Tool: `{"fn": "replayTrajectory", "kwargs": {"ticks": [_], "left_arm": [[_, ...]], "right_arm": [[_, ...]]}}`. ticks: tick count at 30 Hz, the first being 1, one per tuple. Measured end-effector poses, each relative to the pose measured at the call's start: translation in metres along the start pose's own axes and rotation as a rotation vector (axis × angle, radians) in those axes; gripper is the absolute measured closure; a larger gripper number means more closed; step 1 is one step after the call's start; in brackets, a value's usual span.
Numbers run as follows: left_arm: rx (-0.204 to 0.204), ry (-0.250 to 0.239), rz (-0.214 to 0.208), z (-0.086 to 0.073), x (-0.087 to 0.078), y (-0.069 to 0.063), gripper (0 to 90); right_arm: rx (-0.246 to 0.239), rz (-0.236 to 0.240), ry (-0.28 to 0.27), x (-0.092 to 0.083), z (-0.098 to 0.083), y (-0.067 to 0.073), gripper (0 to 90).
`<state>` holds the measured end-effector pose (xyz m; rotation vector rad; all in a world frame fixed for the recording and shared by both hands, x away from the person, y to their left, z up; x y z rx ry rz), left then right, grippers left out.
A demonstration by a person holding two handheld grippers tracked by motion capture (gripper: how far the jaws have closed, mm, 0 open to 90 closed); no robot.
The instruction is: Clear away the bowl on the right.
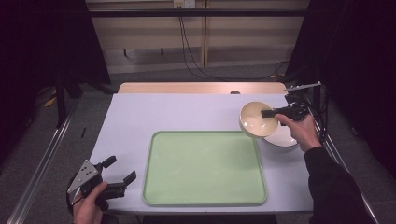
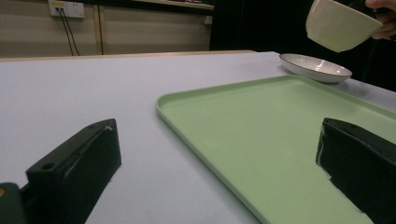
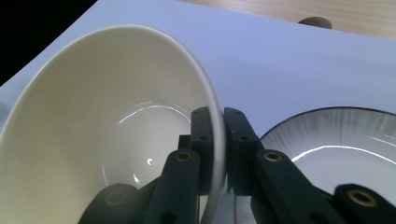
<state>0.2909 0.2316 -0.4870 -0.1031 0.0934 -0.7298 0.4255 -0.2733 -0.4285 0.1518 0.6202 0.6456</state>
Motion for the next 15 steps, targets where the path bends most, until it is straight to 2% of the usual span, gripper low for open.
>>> {"fn": "replayTrajectory", "kwargs": {"ticks": [2, 8, 15], "left_arm": [[-0.019, -0.017, 0.005, 0.001, 0.002, -0.001, 0.0], [-0.013, -0.012, 0.008, 0.001, 0.001, -0.001, 0.0], [-0.012, -0.012, 0.007, 0.001, 0.001, -0.001, 0.1]], "right_arm": [[0.002, 0.007, -0.002, 0.005, 0.001, 0.003, 84.2], [-0.008, 0.018, 0.021, 0.016, -0.001, 0.009, 84.1], [-0.011, 0.006, 0.05, 0.027, -0.007, 0.009, 84.0]]}}
Point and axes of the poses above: each handheld gripper's, and its own axes: x roughly forward along the jaws, z roughly out of its top, y roughly to its left, the point moved 8 cm from there along x, roughly forward along the jaws, and after that the axes turned 11 degrees about -y, right-handed, at the moved point
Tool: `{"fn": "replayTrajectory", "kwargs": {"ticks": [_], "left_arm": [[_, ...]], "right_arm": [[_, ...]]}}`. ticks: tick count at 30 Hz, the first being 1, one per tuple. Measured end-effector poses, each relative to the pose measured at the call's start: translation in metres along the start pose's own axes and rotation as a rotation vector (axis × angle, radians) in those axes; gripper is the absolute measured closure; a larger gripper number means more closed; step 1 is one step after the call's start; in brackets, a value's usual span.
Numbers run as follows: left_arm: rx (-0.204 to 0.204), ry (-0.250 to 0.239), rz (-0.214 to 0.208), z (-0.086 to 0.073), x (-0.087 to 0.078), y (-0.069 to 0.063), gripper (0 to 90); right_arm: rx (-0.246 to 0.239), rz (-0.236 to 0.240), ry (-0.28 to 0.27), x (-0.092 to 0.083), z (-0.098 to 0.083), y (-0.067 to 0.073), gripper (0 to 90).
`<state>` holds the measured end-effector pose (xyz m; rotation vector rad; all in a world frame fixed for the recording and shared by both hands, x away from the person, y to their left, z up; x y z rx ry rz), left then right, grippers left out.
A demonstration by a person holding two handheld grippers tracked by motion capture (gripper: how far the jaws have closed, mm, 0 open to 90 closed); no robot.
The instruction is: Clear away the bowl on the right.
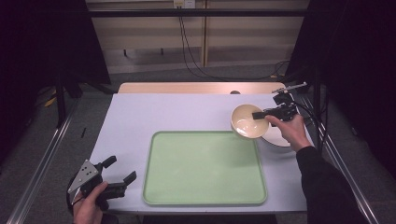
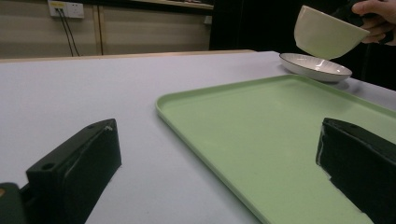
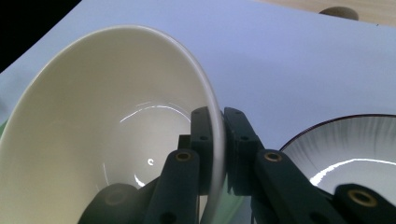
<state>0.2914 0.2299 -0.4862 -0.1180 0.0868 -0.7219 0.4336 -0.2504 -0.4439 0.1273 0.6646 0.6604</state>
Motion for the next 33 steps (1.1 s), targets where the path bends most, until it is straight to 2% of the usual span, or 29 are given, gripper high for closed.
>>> {"fn": "replayTrajectory", "kwargs": {"ticks": [10, 22, 26, 33], "left_arm": [[-0.003, 0.0, -0.002, 0.0, 0.0, 0.0, 0.1], [-0.001, 0.0, -0.001, 0.0, 0.0, 0.0, 0.0], [-0.002, 0.0, -0.002, 0.0, 0.0, 0.0, 0.0], [-0.002, -0.002, -0.003, 0.0, 0.0, 0.0, 0.0]], "right_arm": [[0.0, -0.002, 0.047, 0.017, -0.01, 0.003, 83.9], [0.011, -0.027, 0.102, 0.03, -0.024, -0.006, 83.8], [0.027, -0.036, 0.127, 0.034, -0.029, -0.005, 83.8], [0.027, -0.036, 0.152, 0.041, -0.036, -0.006, 83.7]]}}
Point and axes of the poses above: each handheld gripper's, and its own axes: x roughly forward along the jaws, z roughly out of its top, y roughly to its left, the point moved 8 cm from there along x, roughly forward along the jaws, and after that the axes turned 11 degrees about -y, right-handed, at the moved point
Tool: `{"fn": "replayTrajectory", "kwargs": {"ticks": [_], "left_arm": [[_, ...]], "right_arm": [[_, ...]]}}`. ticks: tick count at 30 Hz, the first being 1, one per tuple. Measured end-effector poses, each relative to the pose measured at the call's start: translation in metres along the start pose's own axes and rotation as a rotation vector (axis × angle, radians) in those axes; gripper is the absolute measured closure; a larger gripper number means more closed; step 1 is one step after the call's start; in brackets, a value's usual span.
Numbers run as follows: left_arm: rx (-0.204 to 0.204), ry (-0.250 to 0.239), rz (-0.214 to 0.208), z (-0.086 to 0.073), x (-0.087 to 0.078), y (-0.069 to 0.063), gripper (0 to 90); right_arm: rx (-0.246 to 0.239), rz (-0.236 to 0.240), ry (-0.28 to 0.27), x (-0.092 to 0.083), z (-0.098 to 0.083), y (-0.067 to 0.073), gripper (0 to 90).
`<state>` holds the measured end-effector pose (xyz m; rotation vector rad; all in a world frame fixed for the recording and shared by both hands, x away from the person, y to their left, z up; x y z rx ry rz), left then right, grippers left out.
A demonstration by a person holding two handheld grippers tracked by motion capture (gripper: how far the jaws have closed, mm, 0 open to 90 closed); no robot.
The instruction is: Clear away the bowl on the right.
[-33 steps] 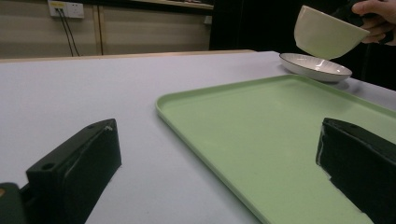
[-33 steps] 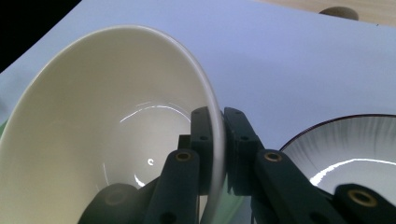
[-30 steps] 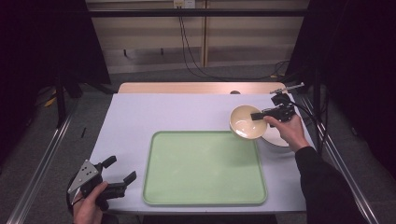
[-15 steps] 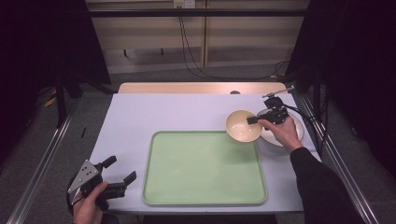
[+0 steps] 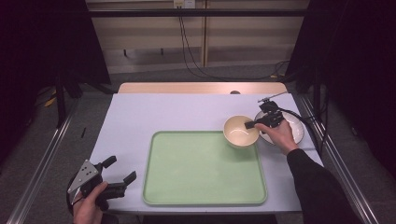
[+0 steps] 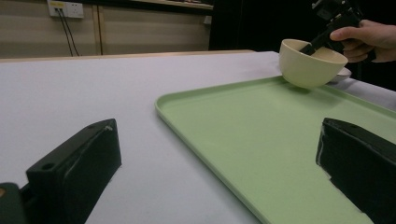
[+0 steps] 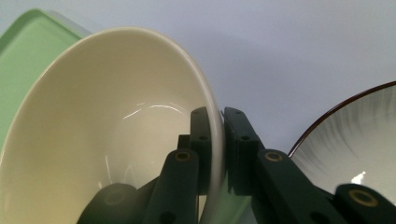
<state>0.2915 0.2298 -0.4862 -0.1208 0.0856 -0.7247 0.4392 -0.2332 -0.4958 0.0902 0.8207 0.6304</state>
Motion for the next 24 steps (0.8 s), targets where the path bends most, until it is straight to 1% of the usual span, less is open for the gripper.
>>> {"fn": "replayTrajectory", "kwargs": {"ticks": [2, 4, 6, 8, 11, 13, 17, 18, 19, 20, 22, 24], "left_arm": [[-0.001, 0.002, -0.001, 0.0, 0.0, 0.0, 0.1], [-0.007, -0.004, -0.002, 0.0, 0.0, -0.001, 0.0], [-0.003, -0.001, -0.003, 0.0, 0.0, 0.0, 0.0], [-0.005, -0.001, -0.004, 0.0, 0.0, -0.001, 0.1], [-0.003, -0.003, 0.0, 0.0, 0.0, 0.0, 0.0], [-0.006, -0.003, -0.003, 0.0, 0.0, -0.001, 0.0], [0.0, 0.002, -0.001, 0.0, 0.0, 0.0, 0.0], [-0.006, -0.003, -0.003, 0.0, 0.0, -0.001, 0.0], [-0.001, 0.0, -0.002, 0.0, 0.0, 0.0, 0.1], [-0.001, 0.0, -0.004, 0.0, 0.0, 0.0, 0.1], [-0.002, 0.001, -0.003, 0.0, 0.0, 0.0, 0.0], [-0.003, 0.0, -0.003, 0.0, 0.0, 0.0, 0.0]], "right_arm": [[-0.004, -0.01, 0.011, 0.003, -0.003, 0.0, 83.6], [-0.01, -0.008, 0.022, 0.006, -0.005, 0.0, 83.6], [-0.008, -0.013, 0.027, 0.009, -0.007, 0.0, 83.7], [-0.005, -0.003, 0.029, 0.01, -0.007, 0.001, 83.7], [-0.004, 0.0, 0.022, 0.011, -0.008, 0.001, 83.9], [-0.003, -0.005, 0.024, 0.012, -0.009, -0.001, 84.3], [-0.003, -0.009, 0.023, 0.013, -0.012, -0.002, 84.6], [-0.003, -0.009, 0.02, 0.013, -0.012, -0.002, 84.6], [-0.01, -0.005, 0.012, 0.014, -0.012, -0.002, 84.6], [-0.008, -0.013, 0.015, 0.013, -0.012, -0.002, 84.6], [-0.016, -0.012, 0.012, 0.013, -0.013, -0.002, 84.6], [-0.013, -0.013, 0.0, 0.013, -0.014, -0.002, 84.7]]}}
Point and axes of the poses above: each handheld gripper's, and its own axes: x roughly forward along the jaws, z roughly out of its top, y roughly to its left, the point moved 8 cm from there along x, roughly forward along the jaws, and after that the axes turned 11 degrees about -y, right-handed, at the moved point
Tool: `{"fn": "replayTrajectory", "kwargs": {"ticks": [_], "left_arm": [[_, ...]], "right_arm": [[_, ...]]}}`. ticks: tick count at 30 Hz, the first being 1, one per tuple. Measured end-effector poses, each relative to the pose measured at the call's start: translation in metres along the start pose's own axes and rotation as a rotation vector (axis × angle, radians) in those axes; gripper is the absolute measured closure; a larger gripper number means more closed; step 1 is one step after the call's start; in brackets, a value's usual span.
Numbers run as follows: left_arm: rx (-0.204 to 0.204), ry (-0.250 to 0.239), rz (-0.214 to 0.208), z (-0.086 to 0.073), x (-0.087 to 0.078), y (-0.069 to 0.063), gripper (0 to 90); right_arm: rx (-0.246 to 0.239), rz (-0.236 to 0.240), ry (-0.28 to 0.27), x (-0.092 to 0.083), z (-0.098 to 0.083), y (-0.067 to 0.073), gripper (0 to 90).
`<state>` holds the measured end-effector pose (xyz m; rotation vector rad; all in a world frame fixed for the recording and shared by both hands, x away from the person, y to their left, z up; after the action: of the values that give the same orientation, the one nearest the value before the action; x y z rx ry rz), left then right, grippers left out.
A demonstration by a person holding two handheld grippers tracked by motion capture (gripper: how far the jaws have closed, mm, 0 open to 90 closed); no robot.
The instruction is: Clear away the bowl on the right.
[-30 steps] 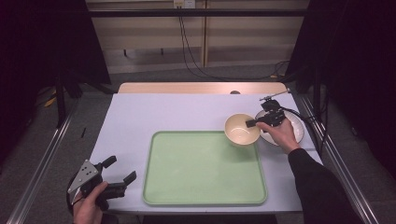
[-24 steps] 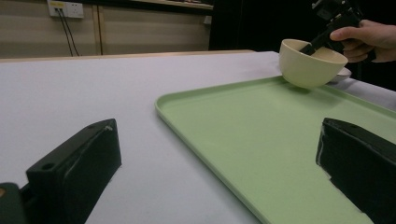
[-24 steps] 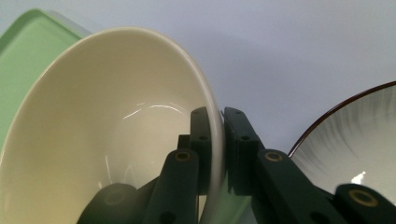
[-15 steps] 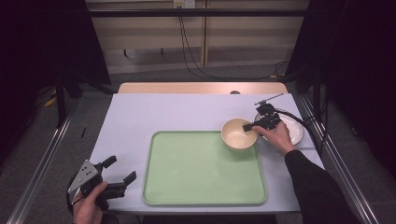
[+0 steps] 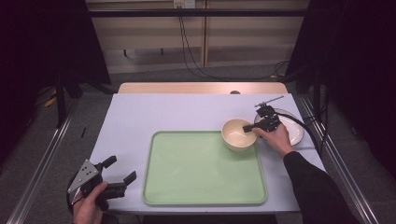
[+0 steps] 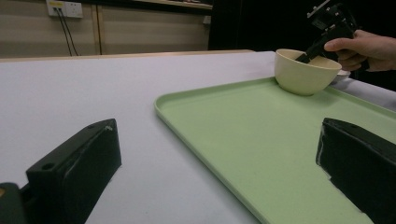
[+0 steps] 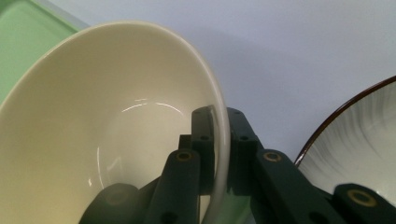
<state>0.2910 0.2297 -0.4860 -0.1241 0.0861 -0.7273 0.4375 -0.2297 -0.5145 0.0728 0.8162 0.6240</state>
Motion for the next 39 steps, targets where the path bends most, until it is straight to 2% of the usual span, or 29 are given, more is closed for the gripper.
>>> {"fn": "replayTrajectory", "kwargs": {"ticks": [7, 8, 11, 12, 14, 15, 17, 19, 21, 24, 28, 31, 33, 34, 37, 39], "left_arm": [[-0.002, -0.001, 0.001, 0.0, 0.0, 0.0, 0.0], [-0.002, -0.001, -0.002, 0.0, 0.0, 0.0, 0.1], [0.001, 0.003, 0.001, 0.0, 0.0, 0.0, 0.0], [0.002, 0.003, 0.0, 0.0, 0.0, 0.0, 0.0], [-0.003, -0.001, 0.0, 0.0, 0.0, 0.0, 0.0], [-0.003, -0.001, 0.0, 0.0, 0.0, 0.0, 0.1], [0.008, 0.004, 0.003, 0.0, 0.0, 0.0, 0.1], [-0.006, -0.002, 0.0, 0.0, 0.0, -0.001, 0.0], [0.007, 0.004, 0.004, 0.0, 0.0, 0.0, 0.0], [0.002, 0.003, 0.002, 0.0, 0.0, 0.0, 0.0], [0.005, 0.004, 0.002, 0.0, 0.0, 0.0, 0.0], [-0.003, -0.001, 0.0, 0.0, 0.0, 0.0, 0.0], [0.003, 0.005, -0.001, -0.001, 0.0, 0.0, 0.0], [0.001, 0.004, 0.0, -0.001, 0.001, -0.001, 0.1], [0.002, 0.004, 0.002, -0.001, 0.0, 0.0, 0.0], [0.009, 0.005, 0.003, 0.0, 0.0, 0.0, 0.1]], "right_arm": [[-0.023, -0.011, -0.004, 0.0, -0.002, 0.001, 84.4], [-0.049, -0.005, -0.022, 0.001, -0.002, 0.0, 84.0], [-0.063, -0.004, -0.029, 0.001, -0.002, 0.0, 83.4], [-0.064, -0.01, -0.028, 0.001, -0.002, 0.0, 80.0], [-0.071, -0.009, -0.043, 0.001, -0.002, 0.001, 78.6], [-0.076, 0.005, -0.042, 0.001, -0.002, 0.002, 73.4], [-0.083, 0.002, -0.053, 0.002, -0.002, 0.002, 68.0], [-0.087, -0.005, -0.061, 0.001, -0.001, 0.001, 59.2], [-0.083, -0.018, -0.076, -0.001, 0.001, 0.001, 54.2], [-0.09, -0.011, -0.105, -0.001, 0.003, 0.002, 45.4], [-0.087, -0.011, -0.127, -0.003, 0.006, 0.002, 29.5], [-0.09, -0.028, -0.15, -0.003, 0.009, 0.001, 19.0], [-0.084, -0.025, -0.154, -0.003, 0.01, 0.0, 6.3], [-0.09, -0.011, -0.148, -0.003, 0.009, 0.001, 3.9], [-0.093, -0.002, -0.153, -0.003, 0.01, 0.002, 6.5], [-0.088, -0.003, -0.175, -0.005, 0.012, 0.002, 5.2]]}}
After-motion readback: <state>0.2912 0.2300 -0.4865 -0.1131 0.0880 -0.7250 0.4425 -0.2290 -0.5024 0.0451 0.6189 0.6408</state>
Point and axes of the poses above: each handheld gripper's, and its own axes: x roughly forward along the jaws, z roughly out of its top, y roughly to its left, the point moved 8 cm from there along x, roughly forward along the jaws, and after that the axes turned 11 degrees about -y, right-handed, at the moved point
